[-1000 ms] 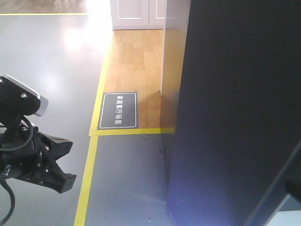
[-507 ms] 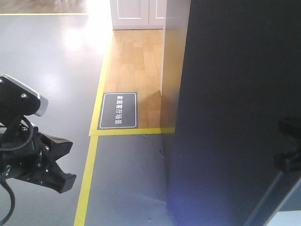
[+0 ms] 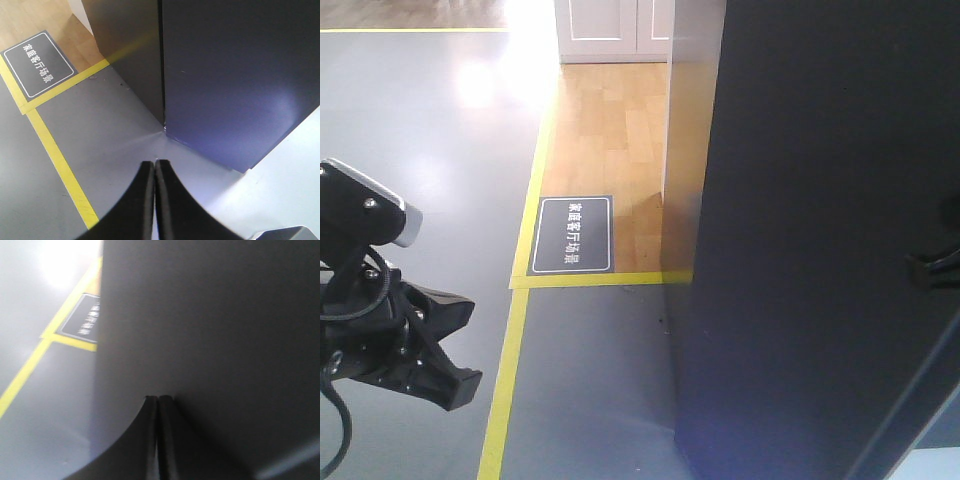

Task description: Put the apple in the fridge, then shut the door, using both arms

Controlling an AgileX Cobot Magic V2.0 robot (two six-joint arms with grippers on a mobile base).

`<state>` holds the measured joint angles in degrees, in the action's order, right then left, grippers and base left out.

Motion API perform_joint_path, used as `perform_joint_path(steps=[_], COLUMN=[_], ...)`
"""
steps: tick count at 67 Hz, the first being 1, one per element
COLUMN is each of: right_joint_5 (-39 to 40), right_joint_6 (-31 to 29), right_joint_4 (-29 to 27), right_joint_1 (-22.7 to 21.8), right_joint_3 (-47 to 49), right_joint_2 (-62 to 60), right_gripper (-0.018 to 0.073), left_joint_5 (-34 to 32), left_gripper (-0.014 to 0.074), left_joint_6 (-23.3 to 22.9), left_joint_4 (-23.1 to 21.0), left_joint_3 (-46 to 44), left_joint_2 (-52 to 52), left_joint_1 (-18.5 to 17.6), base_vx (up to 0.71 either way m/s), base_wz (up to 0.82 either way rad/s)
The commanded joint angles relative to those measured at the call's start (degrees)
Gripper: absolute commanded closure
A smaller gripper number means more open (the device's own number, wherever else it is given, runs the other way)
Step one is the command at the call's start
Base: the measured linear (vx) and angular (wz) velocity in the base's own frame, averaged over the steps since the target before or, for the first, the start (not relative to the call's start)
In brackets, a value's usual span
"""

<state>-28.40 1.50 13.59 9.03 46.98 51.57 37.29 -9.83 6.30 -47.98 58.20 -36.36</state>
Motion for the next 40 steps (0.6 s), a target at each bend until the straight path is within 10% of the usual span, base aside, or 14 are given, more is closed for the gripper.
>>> perform_joint_path(steps=[1,19,40], right_joint_5=[4.82,4.36,0.06], right_joint_6=[7.42,24.9,29.55], right_joint_4=[11.53,28.36,30.15], right_joint_1=[-0.53,-0.53,-1.22], right_joint_3=[2.29,2.56,11.6], right_joint_2=[0.23,4.24,13.1], right_gripper=[0.0565,0.0562,0.0562], left_joint_5=[-3.06,-3.06,-3.06], left_gripper=[0.0603,0.0603,0.0603], left_joint_6=[-0.44,-0.44,-0.44], left_joint_4=[0.33,0.33,0.33], left_joint_3=[-1.53,-1.53,-1.53], left_joint_2=[-0.95,-0.95,-0.95], left_joint_1=[-0.16,-0.16,-0.16], base_vx=[0.0,0.0,0.0], base_wz=[0.0,0.0,0.0])
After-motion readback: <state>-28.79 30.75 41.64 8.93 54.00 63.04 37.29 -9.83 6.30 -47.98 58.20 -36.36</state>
